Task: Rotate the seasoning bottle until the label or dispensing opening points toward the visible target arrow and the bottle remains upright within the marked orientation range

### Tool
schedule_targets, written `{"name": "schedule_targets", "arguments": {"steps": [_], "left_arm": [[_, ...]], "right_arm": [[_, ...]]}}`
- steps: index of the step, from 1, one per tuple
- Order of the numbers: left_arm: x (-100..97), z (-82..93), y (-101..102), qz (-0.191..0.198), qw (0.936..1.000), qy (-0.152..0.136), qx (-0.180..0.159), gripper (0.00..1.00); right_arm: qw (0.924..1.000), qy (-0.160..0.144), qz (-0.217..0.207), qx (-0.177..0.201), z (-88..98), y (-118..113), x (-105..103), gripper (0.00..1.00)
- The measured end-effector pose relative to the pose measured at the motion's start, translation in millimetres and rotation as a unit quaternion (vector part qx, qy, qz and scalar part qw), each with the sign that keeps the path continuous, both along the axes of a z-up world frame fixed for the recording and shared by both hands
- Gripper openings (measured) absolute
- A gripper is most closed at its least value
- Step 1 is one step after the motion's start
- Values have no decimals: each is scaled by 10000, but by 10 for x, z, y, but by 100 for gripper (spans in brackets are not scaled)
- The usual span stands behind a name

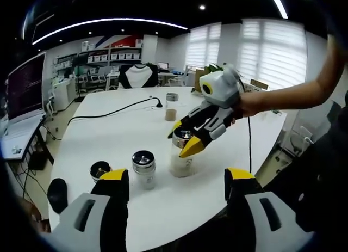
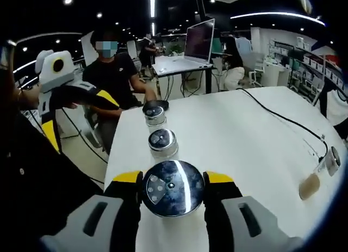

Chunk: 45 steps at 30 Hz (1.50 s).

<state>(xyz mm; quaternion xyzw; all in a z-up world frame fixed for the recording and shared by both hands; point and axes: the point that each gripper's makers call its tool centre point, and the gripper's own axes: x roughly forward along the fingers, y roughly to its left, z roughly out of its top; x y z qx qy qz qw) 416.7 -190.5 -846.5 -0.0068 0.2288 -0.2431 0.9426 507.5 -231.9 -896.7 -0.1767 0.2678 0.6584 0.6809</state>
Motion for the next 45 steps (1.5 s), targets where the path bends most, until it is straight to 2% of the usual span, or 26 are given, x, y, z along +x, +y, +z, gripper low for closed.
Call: {"name": "schedule_targets", "arguments": {"steps": [7,11,15,26,35,42,45], "left_arm": [[0,21,46,45,10000,-13,64,76],[-2,-31,67,72,9998,78,175,75],[9,-16,51,61,9999,60,148,75],[54,-21,-4,20,10000,64,38,74],[107,-52,-103,-124,9999,75,-8,74],[177,-40,-108,-137,9999,50,-19,74],[209,-29,-94,-105,9999,28,-30,74]], "right_arm": [[9982,-178,489,-295,-35,-14,-27,42],[9966,-318,591,-484,-94,-13,-39,43],[9960,-418,507,-598,-127,-38,-20,43],[9981,-336,77,-509,-35,-169,22,44],[9980,-324,-143,-518,23,-375,70,44],[9975,-416,-180,-545,116,-529,140,44],[9959,-546,-202,-694,116,-641,236,42]]}}
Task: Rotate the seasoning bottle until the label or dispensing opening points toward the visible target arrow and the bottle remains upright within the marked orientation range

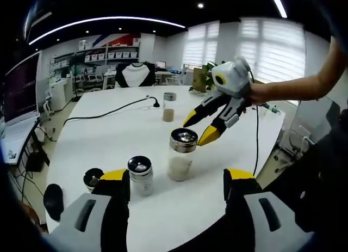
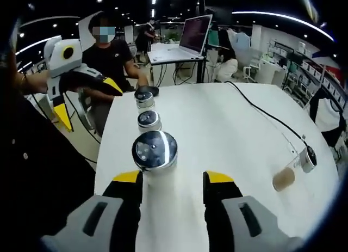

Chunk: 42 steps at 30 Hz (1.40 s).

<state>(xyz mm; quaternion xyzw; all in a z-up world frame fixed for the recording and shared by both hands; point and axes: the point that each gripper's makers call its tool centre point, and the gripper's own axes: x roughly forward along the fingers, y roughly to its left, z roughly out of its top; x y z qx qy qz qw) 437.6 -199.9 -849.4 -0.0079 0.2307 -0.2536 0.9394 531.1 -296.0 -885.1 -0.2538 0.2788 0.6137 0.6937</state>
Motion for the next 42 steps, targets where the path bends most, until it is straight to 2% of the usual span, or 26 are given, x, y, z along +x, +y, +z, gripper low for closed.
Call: {"name": "schedule_targets", "arguments": {"steps": [2,5,7,8,12,14,16,17,20,25,27,34,37,38,40,42], "left_arm": [[16,3,9,28,10000,1,-13,74],[30,10,15,84,10000,6,-10,74],[42,-26,45,41,9994,20,352,74],[56,-27,25,32,9994,30,343,74],[120,56,-9,147,9998,-44,-83,74],[150,92,-1,179,9998,-72,-95,74],[211,174,-23,214,9989,-291,-304,74],[238,193,-13,298,9983,-284,-404,75],[287,232,-37,251,9986,-342,-331,79],[351,281,-78,158,9988,-387,-268,89],[374,301,-80,150,9987,-434,-211,92],[389,338,-46,160,9987,-465,-125,93],[364,342,-56,141,9988,-452,-138,94],[353,315,-41,170,9990,-398,-80,94],[334,280,-31,172,9992,-347,-20,94],[328,272,-25,186,9993,-326,-12,94]], "right_arm": [[9999,-94,-97,-101,-1,-81,100,42],[9986,-130,-518,-46,31,-205,374,42],[9974,-158,-698,-74,43,-274,506,42],[9966,-215,-794,-63,59,-304,582,42],[9906,-333,-1324,14,144,-435,916,42],[9851,-370,-1673,155,238,-525,1163,42],[9790,-285,-1983,381,326,-584,1351,42],[9755,-303,-2132,459,372,-631,1471,42],[9689,-456,-2393,448,432,-747,1731,42],[9627,-531,-2607,490,463,-792,2028,42],[9608,-549,-2679,457,421,-793,2161,42],[9569,-539,-2842,279,194,-757,2508,42],[9566,-561,-2852,227,171,-683,2590,44],[9557,-577,-2876,224,181,-591,2562,43],[9537,-588,-2943,208,131,-659,2682,43],[9528,-607,-2969,203,104,-627,2701,43]]}}
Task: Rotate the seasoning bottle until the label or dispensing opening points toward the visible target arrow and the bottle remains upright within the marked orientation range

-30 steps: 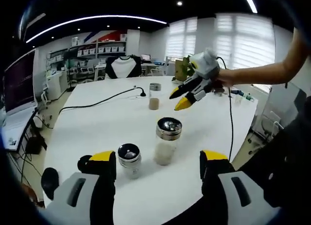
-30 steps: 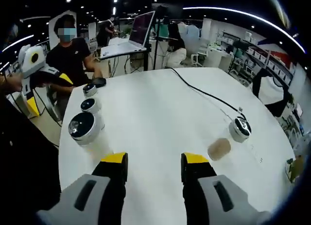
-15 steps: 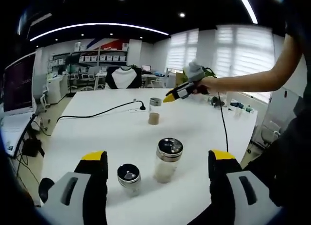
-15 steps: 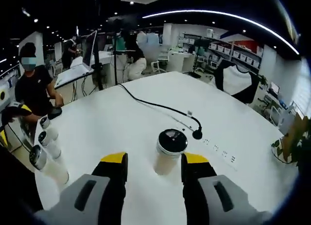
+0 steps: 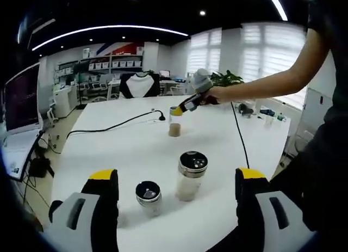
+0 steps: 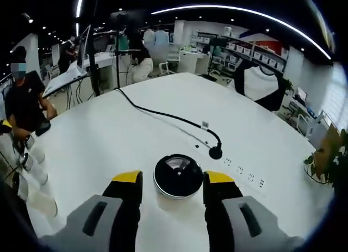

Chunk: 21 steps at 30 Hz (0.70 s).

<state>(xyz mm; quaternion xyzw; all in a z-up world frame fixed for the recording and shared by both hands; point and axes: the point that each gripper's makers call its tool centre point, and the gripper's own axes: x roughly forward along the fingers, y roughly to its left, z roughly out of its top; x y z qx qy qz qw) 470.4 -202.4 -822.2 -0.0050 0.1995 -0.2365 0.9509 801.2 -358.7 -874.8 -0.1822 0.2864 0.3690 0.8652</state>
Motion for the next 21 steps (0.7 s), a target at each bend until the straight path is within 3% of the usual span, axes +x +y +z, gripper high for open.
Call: {"name": "schedule_targets", "arguments": {"steps": [6,13,21], "left_arm": [[-45,-27,118,248,9997,88,26,92],[-85,-15,207,451,9989,75,-98,90],[-154,-53,139,306,9994,114,-69,89]], "right_arm": [[9996,-131,17,-251,-47,27,51,38],[9999,-52,7,-125,-74,-13,76,37],[9994,38,285,-210,-94,0,-125,37]]}}
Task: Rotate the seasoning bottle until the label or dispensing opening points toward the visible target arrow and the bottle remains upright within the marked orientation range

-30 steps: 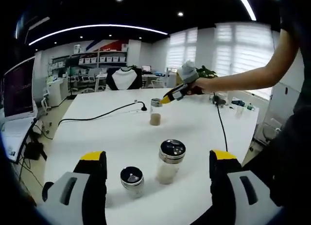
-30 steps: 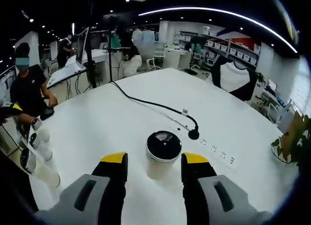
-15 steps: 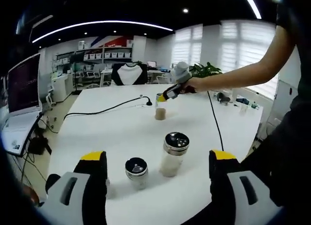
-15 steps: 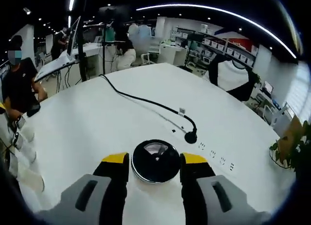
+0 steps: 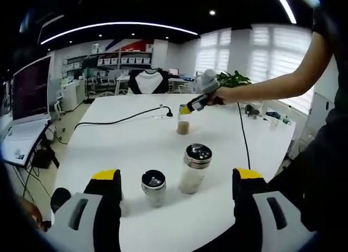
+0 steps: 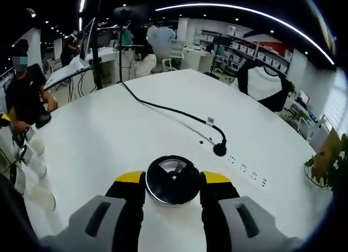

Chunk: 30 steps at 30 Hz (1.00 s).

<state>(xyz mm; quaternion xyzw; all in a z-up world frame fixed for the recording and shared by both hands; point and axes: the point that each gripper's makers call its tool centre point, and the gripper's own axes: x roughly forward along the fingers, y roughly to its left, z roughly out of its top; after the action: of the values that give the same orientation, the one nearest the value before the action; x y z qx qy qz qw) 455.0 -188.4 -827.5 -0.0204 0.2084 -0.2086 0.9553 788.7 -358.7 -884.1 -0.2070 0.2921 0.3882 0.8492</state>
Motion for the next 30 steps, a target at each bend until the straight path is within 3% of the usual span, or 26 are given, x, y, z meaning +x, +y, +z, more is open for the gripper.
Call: {"name": "schedule_targets", "arguments": {"steps": [14,24,30], "left_arm": [[-170,-31,-100,-444,9990,69,-16,88],[-289,-36,-223,-926,9957,54,-47,87],[-328,-58,-329,-1195,9928,57,-50,86]], "right_arm": [[9998,19,212,-28,-33,-27,-727,37],[9997,65,245,55,-27,-97,-1541,37],[9994,194,272,126,-17,-99,-1926,37]]}}
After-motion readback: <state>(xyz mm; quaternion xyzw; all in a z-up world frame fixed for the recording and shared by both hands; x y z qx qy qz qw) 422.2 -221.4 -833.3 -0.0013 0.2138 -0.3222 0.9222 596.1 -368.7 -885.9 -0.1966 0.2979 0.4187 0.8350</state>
